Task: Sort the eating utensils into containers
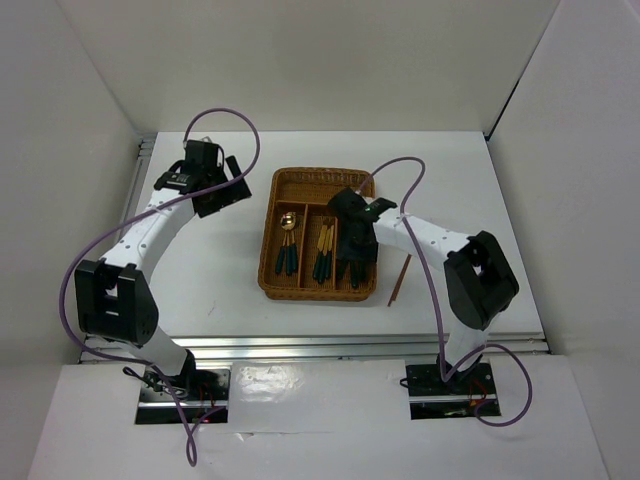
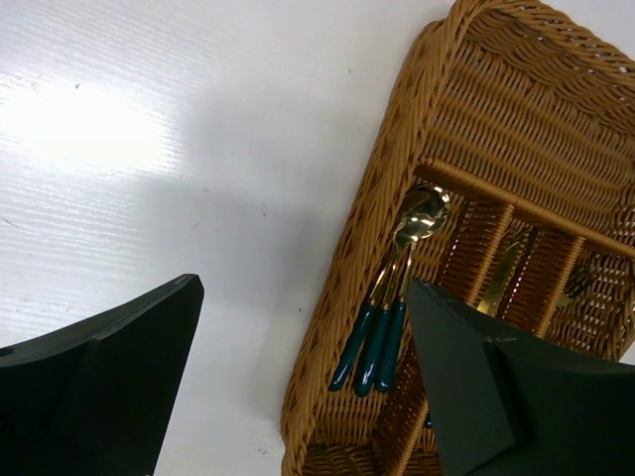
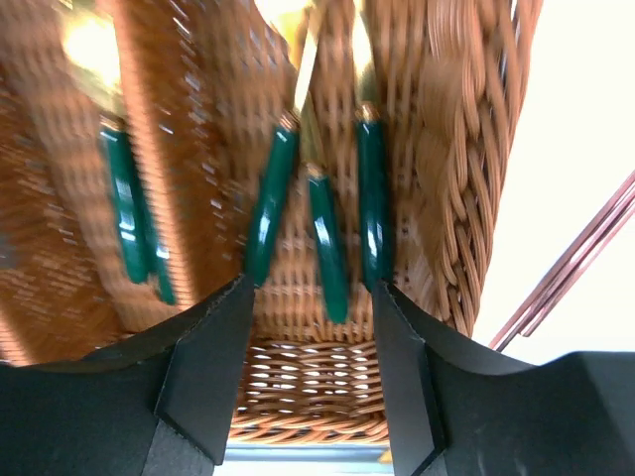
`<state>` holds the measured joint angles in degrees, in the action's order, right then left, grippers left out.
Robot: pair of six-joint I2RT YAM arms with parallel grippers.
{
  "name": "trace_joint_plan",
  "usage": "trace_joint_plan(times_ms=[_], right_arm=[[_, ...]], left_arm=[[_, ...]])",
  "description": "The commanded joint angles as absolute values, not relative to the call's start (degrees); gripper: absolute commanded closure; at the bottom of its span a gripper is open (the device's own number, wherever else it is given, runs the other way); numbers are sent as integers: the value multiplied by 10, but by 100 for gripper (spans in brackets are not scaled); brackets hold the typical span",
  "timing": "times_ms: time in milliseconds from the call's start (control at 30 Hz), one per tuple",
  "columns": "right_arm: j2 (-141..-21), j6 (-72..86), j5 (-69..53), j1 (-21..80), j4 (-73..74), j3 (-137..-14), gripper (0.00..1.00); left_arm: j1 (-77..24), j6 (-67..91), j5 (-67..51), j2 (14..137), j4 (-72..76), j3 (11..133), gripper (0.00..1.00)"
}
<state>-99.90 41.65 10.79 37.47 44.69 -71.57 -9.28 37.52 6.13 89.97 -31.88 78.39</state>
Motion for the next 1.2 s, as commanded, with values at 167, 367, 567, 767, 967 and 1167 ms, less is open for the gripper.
trace_joint_plan(times_ms=[167, 367, 567, 767, 967, 1167], right_arm=[[-994, 382, 175, 375, 475, -847, 38], [-948, 370, 182, 259, 462, -812, 36], [-911, 370, 116, 148, 425, -694, 54], [-910, 398, 91, 141, 417, -628, 67], [-911, 403, 91, 151, 410, -579, 70], [-916, 409, 91, 151, 405, -562, 71]], left_arm=[[-90, 341, 47, 926, -324, 808, 4], [-90, 329, 33, 937, -314, 808, 11], [-90, 323, 33, 965, -319, 820, 14], [-90, 318, 33, 985, -337, 842, 15], [-90, 318, 27, 985, -343, 842, 15], [-90, 318, 27, 991, -348, 847, 16]])
